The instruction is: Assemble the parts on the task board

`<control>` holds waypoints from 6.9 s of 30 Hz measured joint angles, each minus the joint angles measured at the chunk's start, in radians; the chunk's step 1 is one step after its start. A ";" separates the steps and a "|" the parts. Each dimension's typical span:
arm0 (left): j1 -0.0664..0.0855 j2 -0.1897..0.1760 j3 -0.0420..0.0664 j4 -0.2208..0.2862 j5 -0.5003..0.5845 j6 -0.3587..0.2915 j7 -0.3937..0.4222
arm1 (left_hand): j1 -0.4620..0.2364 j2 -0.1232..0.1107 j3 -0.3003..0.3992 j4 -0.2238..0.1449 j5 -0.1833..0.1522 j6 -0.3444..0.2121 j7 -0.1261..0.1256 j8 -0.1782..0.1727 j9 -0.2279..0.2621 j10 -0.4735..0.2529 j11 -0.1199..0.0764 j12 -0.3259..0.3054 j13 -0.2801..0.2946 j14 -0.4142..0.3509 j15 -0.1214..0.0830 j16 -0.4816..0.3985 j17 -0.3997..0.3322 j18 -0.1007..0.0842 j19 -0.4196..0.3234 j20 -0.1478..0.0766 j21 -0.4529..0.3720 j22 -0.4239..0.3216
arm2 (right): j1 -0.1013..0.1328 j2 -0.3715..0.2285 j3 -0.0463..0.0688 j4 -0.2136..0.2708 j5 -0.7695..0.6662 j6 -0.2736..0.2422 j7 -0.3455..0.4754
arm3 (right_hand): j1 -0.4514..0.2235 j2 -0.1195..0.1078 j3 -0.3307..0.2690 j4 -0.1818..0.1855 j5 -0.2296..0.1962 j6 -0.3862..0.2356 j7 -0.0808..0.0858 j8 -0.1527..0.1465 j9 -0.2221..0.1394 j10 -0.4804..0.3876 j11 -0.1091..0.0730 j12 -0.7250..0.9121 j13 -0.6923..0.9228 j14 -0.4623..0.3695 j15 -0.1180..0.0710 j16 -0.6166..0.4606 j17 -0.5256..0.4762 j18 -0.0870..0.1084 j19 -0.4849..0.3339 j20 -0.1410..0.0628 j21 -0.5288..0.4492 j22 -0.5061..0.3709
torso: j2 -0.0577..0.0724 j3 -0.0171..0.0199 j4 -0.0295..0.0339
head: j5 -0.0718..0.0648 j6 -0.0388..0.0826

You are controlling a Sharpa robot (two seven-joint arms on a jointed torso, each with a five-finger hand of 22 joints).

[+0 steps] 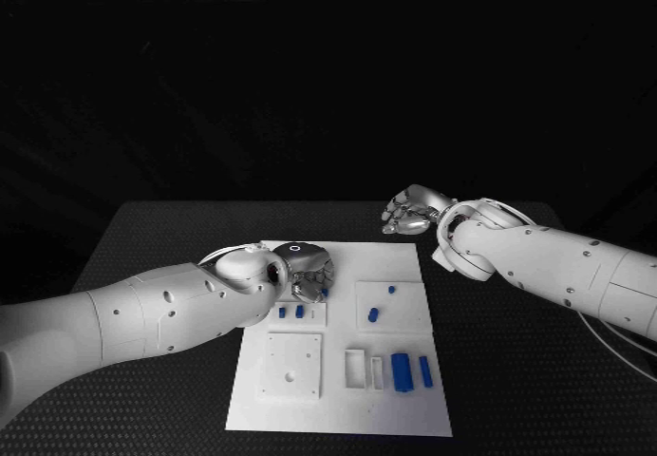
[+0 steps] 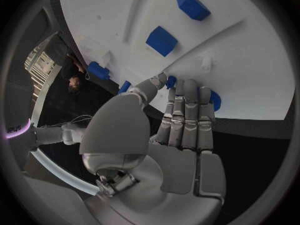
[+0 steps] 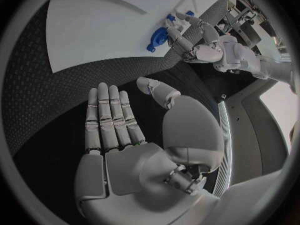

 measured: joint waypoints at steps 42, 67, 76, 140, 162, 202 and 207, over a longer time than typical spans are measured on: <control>-0.006 0.023 0.001 -0.011 -0.013 0.005 0.014 | 0.023 0.022 0.036 -0.041 -0.004 0.036 0.004 0.030 -0.005 0.038 0.002 0.016 -0.040 0.026 -0.011 0.047 0.028 0.000 0.002 0.002 0.027 0.000 | 0.000 0.002 0.000 0.000 0.003 0.002 0.001 | 0.000 0.000 -0.003 0.003 0.000 0.000 0.000 0.000 -0.001 0.000 0.000 -0.004 -0.006 0.000 0.000 0.000 -0.005 0.000 0.000 0.000 -0.003 0.000 | 0.000 -0.0001 -0.0005 | 0.000 -0.006; -0.013 0.019 -0.001 -0.011 -0.029 -0.030 0.026 | 0.019 0.009 0.050 -0.061 -0.004 0.003 0.006 0.015 -0.023 0.024 -0.009 -0.002 -0.045 0.034 0.005 0.055 0.030 0.000 0.009 -0.002 0.021 0.000 | -0.001 0.000 0.000 0.004 0.006 0.005 0.004 | 0.000 0.000 -0.004 0.004 0.004 0.000 0.000 0.000 -0.002 0.000 0.000 -0.004 -0.008 0.000 -0.001 0.000 -0.007 0.000 0.000 0.000 -0.007 0.000 | 0.000 -0.0001 0.0002 | -0.009 -0.005; -0.018 0.016 -0.003 -0.009 -0.031 -0.063 0.033 | 0.017 -0.001 0.050 -0.061 -0.004 0.000 0.003 0.015 -0.025 -0.001 0.006 -0.005 -0.080 0.034 0.005 0.059 0.030 0.000 0.013 -0.005 0.021 0.000 | -0.001 0.000 0.000 0.004 0.007 0.007 0.004 | 0.000 0.000 -0.005 0.005 0.004 0.000 0.000 0.000 -0.002 0.004 0.004 -0.004 -0.009 0.000 -0.001 0.000 -0.007 0.000 0.000 0.000 -0.007 0.000 | 0.000 -0.0008 0.0006 | -0.010 -0.005; -0.016 0.015 0.001 -0.008 -0.064 -0.047 0.009 | 0.025 0.007 0.047 -0.047 -0.015 0.032 0.007 0.049 -0.031 0.030 -0.008 0.060 -0.054 0.076 -0.022 0.175 0.067 0.016 0.058 -0.014 0.042 0.000 | -0.003 -0.003 0.000 0.005 0.010 0.015 0.006 | 0.000 0.000 -0.008 0.008 0.004 0.000 0.000 0.000 -0.002 0.004 0.003 -0.008 -0.013 0.001 -0.001 0.000 -0.012 0.000 0.000 0.000 -0.011 0.004 | 0.000 0.0001 -0.0001 | -0.009 -0.011; -0.014 0.020 0.002 -0.013 -0.065 -0.027 0.010 | -0.008 0.030 0.045 -0.024 -0.019 0.082 -0.014 0.070 -0.033 0.060 -0.021 0.077 -0.045 0.083 -0.030 0.191 0.065 0.016 0.061 -0.018 0.050 0.000 | -0.003 -0.003 0.000 0.008 0.011 0.015 0.006 | 0.000 0.000 -0.008 0.008 0.004 0.000 0.000 0.000 -0.003 0.004 0.003 -0.008 -0.014 0.001 -0.001 0.000 -0.012 0.000 0.000 0.000 -0.015 0.005 | 0.000 0.0006 -0.0011 | -0.007 -0.015; -0.027 -0.034 0.047 0.040 -0.017 -0.085 0.014 | 0.014 0.071 0.057 -0.032 -0.011 0.106 -0.020 0.084 -0.033 0.109 -0.039 0.079 -0.028 0.110 -0.052 0.217 0.063 0.014 0.093 -0.028 0.073 0.000 | -0.003 -0.005 0.000 0.007 0.011 0.016 0.007 | 0.000 0.000 -0.008 0.008 0.008 0.000 0.000 0.000 -0.004 0.004 0.003 -0.008 -0.016 0.001 -0.001 0.000 -0.015 0.000 0.000 0.000 -0.015 0.007 | -0.001 -0.0001 0.0011 | -0.002 0.000; -0.026 -0.051 0.058 0.057 0.003 -0.080 0.015 | 0.014 0.071 0.057 -0.032 -0.011 0.106 -0.020 0.084 -0.033 0.109 -0.039 0.078 -0.029 0.115 -0.054 0.217 0.063 0.013 0.094 -0.028 0.073 0.000 | -0.003 -0.006 0.000 0.007 0.011 0.016 0.008 | 0.000 0.000 -0.008 0.008 0.008 0.000 0.000 0.000 -0.004 0.004 0.003 -0.008 -0.017 0.001 -0.001 0.000 -0.015 0.000 0.000 0.000 -0.015 0.007 | -0.001 -0.0007 0.0012 | 0.000 0.002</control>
